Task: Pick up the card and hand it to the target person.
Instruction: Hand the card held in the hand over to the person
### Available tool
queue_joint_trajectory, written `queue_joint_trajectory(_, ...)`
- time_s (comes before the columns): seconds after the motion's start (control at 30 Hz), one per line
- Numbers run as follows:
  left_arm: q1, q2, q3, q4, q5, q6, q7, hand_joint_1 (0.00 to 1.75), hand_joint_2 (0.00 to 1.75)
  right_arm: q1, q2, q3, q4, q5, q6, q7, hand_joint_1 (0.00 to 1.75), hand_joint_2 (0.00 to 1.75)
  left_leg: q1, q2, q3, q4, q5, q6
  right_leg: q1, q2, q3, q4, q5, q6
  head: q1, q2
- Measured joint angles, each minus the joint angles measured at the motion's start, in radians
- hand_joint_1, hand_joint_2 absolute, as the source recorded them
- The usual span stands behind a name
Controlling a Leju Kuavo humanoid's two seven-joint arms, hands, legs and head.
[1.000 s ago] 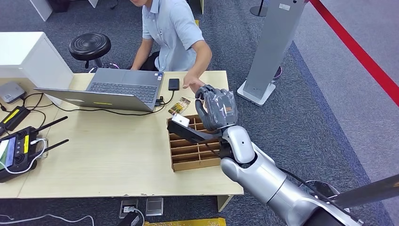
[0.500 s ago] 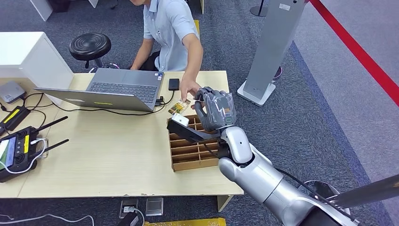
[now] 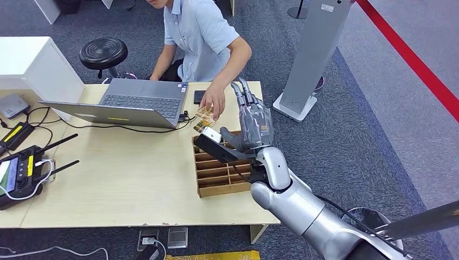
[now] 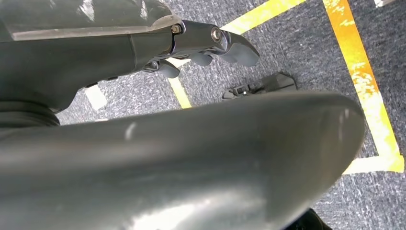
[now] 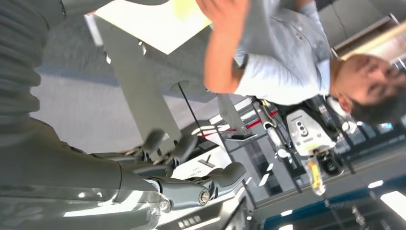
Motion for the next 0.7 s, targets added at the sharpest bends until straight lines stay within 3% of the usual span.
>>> queue_joint_trajectory(0.17, 0.009, 0.000, 0.001, 0.000, 0.011, 0.007, -0.006, 0.00, 0.00, 0.043, -0.020, -0.033, -0.090, -0.118, -0.066, -0.056, 0.00, 1.75, 0.000, 0.000, 0.000, 0.000, 0.000, 0.000, 0.000, 0.000, 0.000, 0.000, 0.000, 0.000, 0.000, 0.000)
queue_joint_trajectory(0.27, 0.017, 0.000, 0.001, 0.000, 0.020, 0.013, -0.011, 0.00, 0.00, 0.085, -0.034, -0.052, -0.156, -0.310, -0.066, -0.136, 0.00, 1.75, 0.000, 0.000, 0.000, 0.000, 0.000, 0.000, 0.000, 0.000, 0.000, 0.000, 0.000, 0.000, -0.001, 0.000)
queue_joint_trajectory(0.37, 0.028, 0.000, 0.002, 0.000, 0.030, 0.017, -0.020, 0.00, 0.00, 0.140, -0.057, -0.073, -0.232, -0.566, -0.031, -0.222, 0.00, 1.75, 0.000, 0.000, 0.000, 0.000, 0.000, 0.000, 0.000, 0.000, 0.000, 0.000, 0.000, 0.000, -0.001, 0.000)
queue_joint_trajectory(0.5, 0.039, 0.004, 0.003, 0.000, 0.040, 0.020, -0.028, 0.00, 0.00, 0.220, -0.098, -0.095, -0.330, -0.811, 0.048, -0.262, 0.00, 1.75, 0.000, 0.000, 0.000, 0.000, 0.000, 0.000, 0.000, 0.000, 0.000, 0.000, 0.000, 0.000, 0.000, 0.000)
queue_joint_trajectory(0.7, 0.048, 0.007, 0.004, 0.000, 0.050, 0.022, -0.030, 0.00, 0.00, 0.348, -0.161, -0.121, -0.428, -1.018, 0.142, -0.256, 0.00, 1.75, 0.000, 0.000, 0.000, 0.000, 0.000, 0.000, 0.000, 0.000, 0.000, -0.001, 0.000, 0.000, 0.000, 0.000)
